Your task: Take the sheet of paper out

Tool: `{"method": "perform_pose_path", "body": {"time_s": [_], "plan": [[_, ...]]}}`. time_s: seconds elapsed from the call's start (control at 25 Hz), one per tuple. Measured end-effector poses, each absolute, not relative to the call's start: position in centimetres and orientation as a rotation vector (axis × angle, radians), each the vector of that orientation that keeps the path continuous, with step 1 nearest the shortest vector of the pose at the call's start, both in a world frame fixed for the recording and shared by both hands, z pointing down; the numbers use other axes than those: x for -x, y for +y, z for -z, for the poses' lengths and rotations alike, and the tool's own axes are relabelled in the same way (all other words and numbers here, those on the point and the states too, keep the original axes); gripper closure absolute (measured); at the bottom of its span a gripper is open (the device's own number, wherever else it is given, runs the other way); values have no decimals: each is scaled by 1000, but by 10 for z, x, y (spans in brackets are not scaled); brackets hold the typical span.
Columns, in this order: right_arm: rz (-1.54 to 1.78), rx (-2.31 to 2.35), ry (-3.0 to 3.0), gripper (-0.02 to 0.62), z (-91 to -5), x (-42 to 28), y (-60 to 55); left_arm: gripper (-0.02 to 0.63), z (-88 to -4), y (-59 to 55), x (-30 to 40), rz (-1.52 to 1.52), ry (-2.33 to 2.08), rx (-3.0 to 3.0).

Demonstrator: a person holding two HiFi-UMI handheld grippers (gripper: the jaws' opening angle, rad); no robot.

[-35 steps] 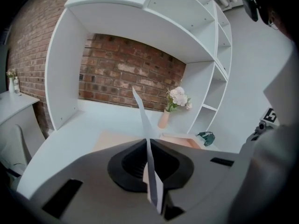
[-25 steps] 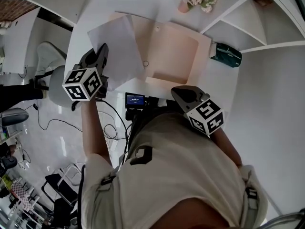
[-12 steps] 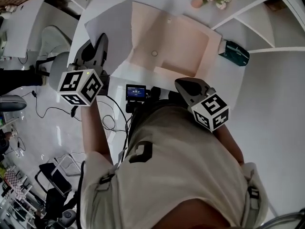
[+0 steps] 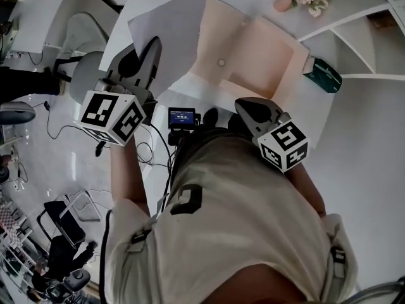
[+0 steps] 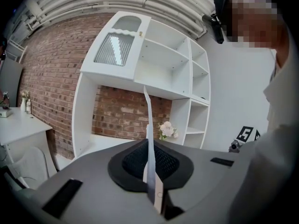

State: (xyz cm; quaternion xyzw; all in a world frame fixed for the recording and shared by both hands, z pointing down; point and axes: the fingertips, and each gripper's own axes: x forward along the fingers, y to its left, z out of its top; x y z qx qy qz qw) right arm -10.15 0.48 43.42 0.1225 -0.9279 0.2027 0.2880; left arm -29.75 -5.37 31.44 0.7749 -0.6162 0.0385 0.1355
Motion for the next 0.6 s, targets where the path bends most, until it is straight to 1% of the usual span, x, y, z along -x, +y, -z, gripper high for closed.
{"method": "perform_pose_path", "body": {"time_s": [0.28, 0.6], "plan": [[-513, -295, -2487, 577, -433, 114, 16, 591, -301, -44, 293, -35, -1731, -2283], [-546, -323, -2478, 577, -436, 109, 22, 591, -305, -48, 283, -63, -1693, -2311]]}}
